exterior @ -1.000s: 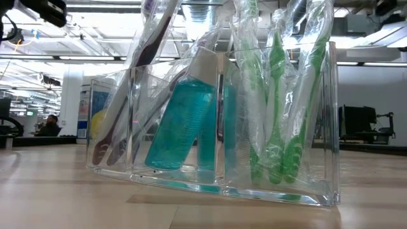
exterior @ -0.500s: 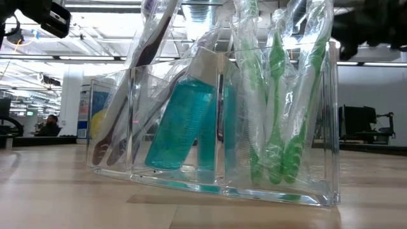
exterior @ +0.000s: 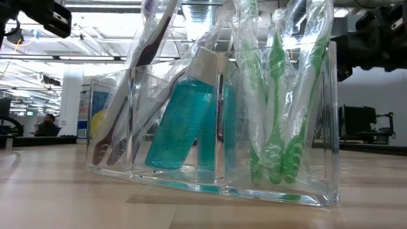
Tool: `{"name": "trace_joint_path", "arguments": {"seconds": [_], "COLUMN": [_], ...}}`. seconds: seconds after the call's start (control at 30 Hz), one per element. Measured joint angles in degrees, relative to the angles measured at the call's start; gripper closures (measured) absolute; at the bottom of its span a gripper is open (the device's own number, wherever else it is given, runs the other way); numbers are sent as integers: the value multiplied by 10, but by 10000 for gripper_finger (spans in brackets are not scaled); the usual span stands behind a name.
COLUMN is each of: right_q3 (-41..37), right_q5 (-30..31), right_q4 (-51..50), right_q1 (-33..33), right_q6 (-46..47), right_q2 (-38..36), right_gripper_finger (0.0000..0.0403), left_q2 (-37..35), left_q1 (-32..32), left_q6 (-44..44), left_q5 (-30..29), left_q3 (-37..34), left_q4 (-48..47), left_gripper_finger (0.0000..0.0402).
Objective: Pick & Place toothbrushing station
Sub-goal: Return to Home Position
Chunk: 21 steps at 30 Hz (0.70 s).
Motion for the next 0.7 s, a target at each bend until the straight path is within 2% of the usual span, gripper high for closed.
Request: {"name": "trace_joint_path", "arguments": {"seconds": [0.33, 0.7], "right_q3": [0, 0], "right_q5": [-2, -1], "right_q4": [-20, -35], "right_q1": [1, 1], "right_q6": [137, 135], "right_q2": [0, 0], "right_gripper_finger": [225, 227], "left_q2": [17, 33], "left_q1": [0, 0], "left_q6": [-54, -54], "left_q5": [0, -3], "left_q3": [0, 0], "left_q4": [2, 2], "left_gripper_finger": [213, 213]}}
